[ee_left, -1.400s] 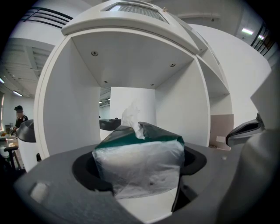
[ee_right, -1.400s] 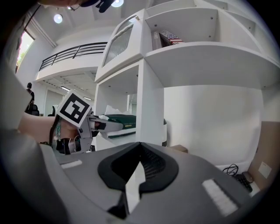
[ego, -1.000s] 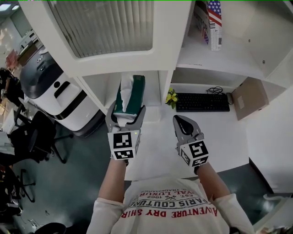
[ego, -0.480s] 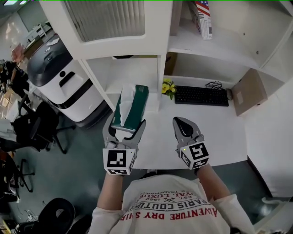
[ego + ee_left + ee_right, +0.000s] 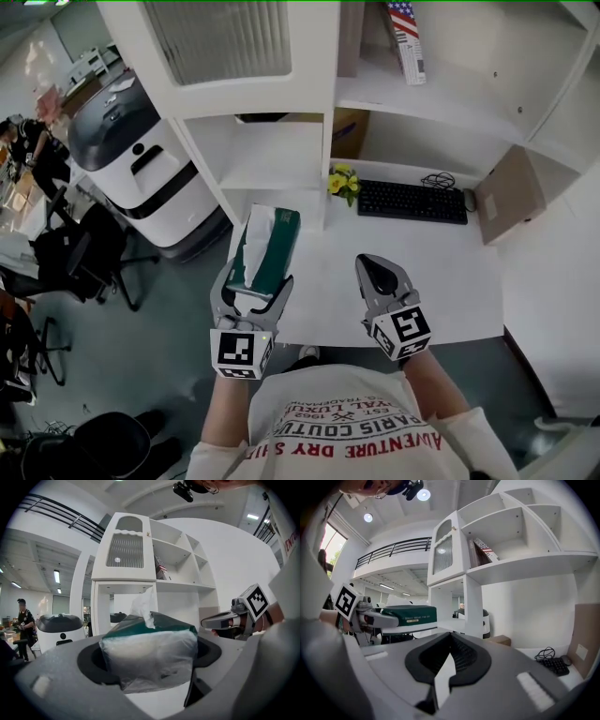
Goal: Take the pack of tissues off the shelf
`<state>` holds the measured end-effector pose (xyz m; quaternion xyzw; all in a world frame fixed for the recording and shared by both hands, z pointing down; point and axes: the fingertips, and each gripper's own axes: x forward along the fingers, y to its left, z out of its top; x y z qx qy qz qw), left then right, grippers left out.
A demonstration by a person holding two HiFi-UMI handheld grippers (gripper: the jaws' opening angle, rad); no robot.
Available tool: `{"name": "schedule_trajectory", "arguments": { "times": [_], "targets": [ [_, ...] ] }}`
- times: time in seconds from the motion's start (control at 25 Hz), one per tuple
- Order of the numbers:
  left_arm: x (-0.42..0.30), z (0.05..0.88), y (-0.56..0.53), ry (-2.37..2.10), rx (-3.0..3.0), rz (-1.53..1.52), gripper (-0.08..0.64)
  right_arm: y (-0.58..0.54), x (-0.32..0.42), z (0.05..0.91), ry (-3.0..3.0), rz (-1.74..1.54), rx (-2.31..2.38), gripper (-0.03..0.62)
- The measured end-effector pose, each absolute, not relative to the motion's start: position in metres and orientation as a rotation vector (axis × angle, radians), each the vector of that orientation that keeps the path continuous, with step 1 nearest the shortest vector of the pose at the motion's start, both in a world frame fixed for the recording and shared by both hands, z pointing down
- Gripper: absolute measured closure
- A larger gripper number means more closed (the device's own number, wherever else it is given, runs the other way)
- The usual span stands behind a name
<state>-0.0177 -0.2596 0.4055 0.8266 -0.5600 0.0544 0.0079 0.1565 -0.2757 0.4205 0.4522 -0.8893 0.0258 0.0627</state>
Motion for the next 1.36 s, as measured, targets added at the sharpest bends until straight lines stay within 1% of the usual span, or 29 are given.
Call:
{"name": "schedule_trajectory", "arguments": {
  "times": [0.56, 1.36],
  "targets": [
    [-0.013, 0.397, -0.266, -1.783, 2.584, 0.126, 0.127, -0.270, 0.152, 0.398, -2.710, -0.130, 1.285, 0.594],
    [-0.021, 0.398, -0.260, -1.746, 2.620, 0.107, 0.126, -0.263, 0.140, 0.402, -2.681, -0.134, 1.306, 0.592]
  ]
}}
